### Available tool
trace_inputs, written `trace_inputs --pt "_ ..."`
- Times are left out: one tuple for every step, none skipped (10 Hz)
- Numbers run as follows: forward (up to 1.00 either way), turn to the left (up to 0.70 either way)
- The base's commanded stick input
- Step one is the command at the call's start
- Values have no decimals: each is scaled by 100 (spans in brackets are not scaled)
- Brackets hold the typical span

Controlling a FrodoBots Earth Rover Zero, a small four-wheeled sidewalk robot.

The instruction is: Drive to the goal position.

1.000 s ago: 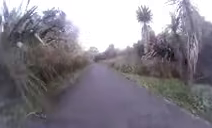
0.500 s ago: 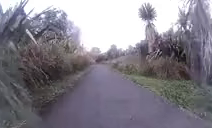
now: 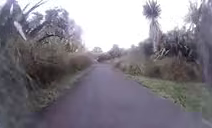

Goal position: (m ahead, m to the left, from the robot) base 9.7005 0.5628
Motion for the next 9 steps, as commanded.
trace_inputs --pt "70 0" --pt "70 0" --pt "70 0" --pt "70 0" --pt "70 0" --pt "70 0" --pt "70 0" --pt "70 0" --pt "70 0"
